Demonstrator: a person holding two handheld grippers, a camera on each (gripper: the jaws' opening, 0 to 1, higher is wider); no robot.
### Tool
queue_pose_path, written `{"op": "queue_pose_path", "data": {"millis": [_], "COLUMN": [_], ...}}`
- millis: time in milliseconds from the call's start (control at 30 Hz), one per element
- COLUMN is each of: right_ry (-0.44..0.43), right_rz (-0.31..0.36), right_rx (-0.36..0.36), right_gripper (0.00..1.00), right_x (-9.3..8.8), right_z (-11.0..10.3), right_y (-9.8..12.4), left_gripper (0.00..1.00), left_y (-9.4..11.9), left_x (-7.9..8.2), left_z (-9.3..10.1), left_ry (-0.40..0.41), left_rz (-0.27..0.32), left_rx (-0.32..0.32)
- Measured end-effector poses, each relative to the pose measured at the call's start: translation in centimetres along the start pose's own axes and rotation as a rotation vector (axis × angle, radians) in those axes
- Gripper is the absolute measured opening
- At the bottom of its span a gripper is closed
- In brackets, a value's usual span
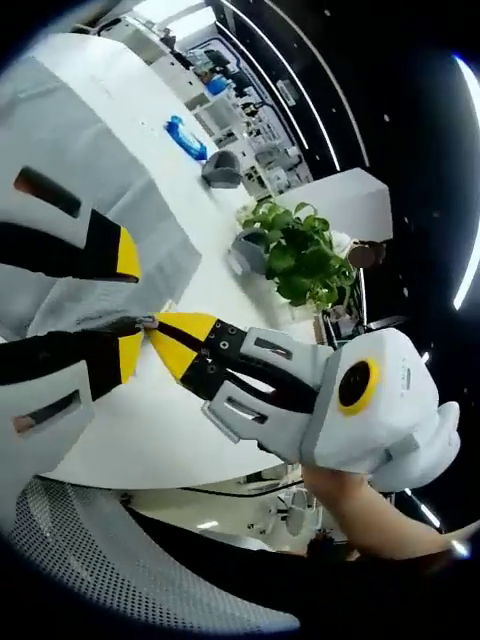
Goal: Fold the towel on the table until its edges align and the towel forms a compact rectangular stack.
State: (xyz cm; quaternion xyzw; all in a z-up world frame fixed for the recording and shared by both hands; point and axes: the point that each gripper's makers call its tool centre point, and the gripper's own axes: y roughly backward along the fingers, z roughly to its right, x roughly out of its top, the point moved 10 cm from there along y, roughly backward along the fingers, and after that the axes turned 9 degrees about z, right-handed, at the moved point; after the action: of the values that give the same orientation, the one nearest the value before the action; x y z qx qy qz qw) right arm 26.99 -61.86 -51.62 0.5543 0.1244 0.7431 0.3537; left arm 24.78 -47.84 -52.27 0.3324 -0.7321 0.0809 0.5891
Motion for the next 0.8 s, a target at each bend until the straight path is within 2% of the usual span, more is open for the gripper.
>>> {"op": "queue_pose_path", "data": {"millis": [267,433,467,533,567,633,733,800], "right_ry": [0.039,0.026,0.011,-0.127,-0.174,-0.254,-0.323,-0.315], "right_rz": [0.001,0.012,0.020,0.057,0.077,0.100,0.026,-0.019], "right_rx": [0.048,0.062,0.060,0.084,0.079,0.027,-0.070,-0.123], "right_gripper": [0.00,0.00,0.00,0.02,0.02,0.01,0.02,0.02], "right_x": [0.4,0.0,0.0,0.0,0.0,-1.3,-3.9,-5.0], "right_z": [0.4,0.5,0.6,0.6,0.9,2.4,5.8,8.0], "right_y": [-1.2,-1.7,-1.6,-1.2,-0.9,-0.3,0.5,0.8], "left_gripper": [0.06,0.06,0.06,0.06,0.06,0.06,0.06,0.06], "left_y": [0.1,0.1,0.2,0.4,0.4,0.6,0.7,0.7], "left_x": [0.0,-0.7,-0.8,-1.2,-1.4,-1.8,-2.2,-2.3], "left_z": [-0.3,-0.8,-0.9,-1.2,-1.3,-1.6,-1.9,-2.0], "left_ry": [-0.005,-0.019,-0.012,0.030,0.045,0.055,0.089,0.116], "left_rz": [0.006,-0.038,-0.043,-0.054,-0.057,-0.065,-0.071,-0.066], "left_rx": [0.010,0.016,0.025,0.045,0.050,0.059,0.079,0.086]}}
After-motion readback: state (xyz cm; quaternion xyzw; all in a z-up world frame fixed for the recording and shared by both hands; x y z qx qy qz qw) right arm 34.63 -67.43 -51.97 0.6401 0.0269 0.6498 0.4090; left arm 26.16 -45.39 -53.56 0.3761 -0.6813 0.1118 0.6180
